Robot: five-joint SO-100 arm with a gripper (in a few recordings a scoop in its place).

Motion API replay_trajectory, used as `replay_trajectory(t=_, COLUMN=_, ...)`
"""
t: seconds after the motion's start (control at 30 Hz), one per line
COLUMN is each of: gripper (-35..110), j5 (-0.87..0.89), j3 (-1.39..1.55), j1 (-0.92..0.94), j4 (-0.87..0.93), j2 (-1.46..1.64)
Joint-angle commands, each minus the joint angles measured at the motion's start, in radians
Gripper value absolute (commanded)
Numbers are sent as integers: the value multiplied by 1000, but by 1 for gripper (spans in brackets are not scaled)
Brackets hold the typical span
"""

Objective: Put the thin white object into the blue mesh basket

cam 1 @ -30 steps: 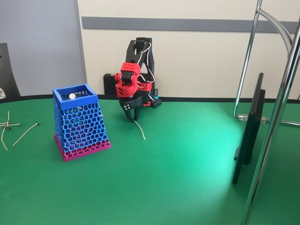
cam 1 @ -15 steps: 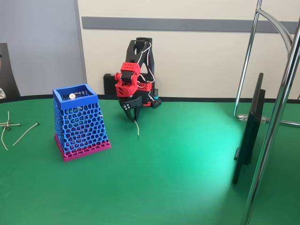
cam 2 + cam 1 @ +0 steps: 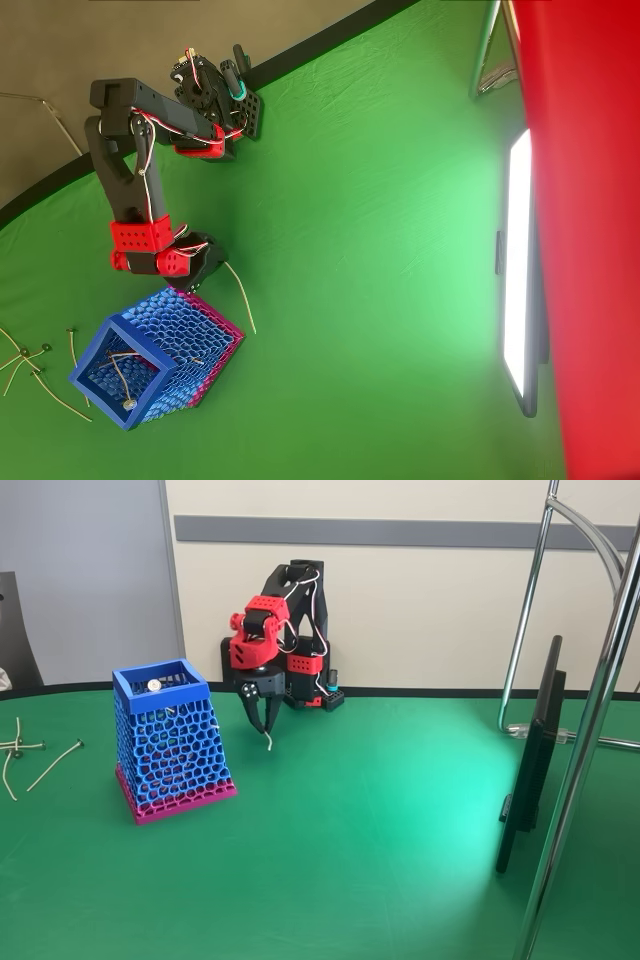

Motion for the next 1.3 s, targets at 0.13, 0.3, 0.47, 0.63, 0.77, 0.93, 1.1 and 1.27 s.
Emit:
replay_trajectory(t=0.13, gripper=1, j5=-69, j3=-239, j1=-26, j4=-6, j2=37)
replay_trajectory(t=0.3, gripper=1, j5=-109, j3=-336, j1=-48, j4=-114, j2=48)
replay_trajectory(t=0.47, gripper=1, j5=-153, j3=-402, j1=-66, j4=-235, j2=51)
replay_trajectory(t=0.63, gripper=1, j5=-183, j3=-446, j1=-57, j4=-367, j2=46)
replay_trajectory(t=0.77, gripper=1, j5=-218, j3=-476, j1=-61, j4=-436, j2=48)
replay_trajectory(t=0.93, gripper=1, j5=-267, j3=-532, j1=-60, j4=-512, j2=37)
replay_trajectory(t=1.1, gripper=1, j5=-439, j3=-538, j1=-32, j4=-606, j2=64)
replay_trajectory(t=1.27, gripper=1, j5=-678, j3=-518, j1=20, j4=-623, j2=120)
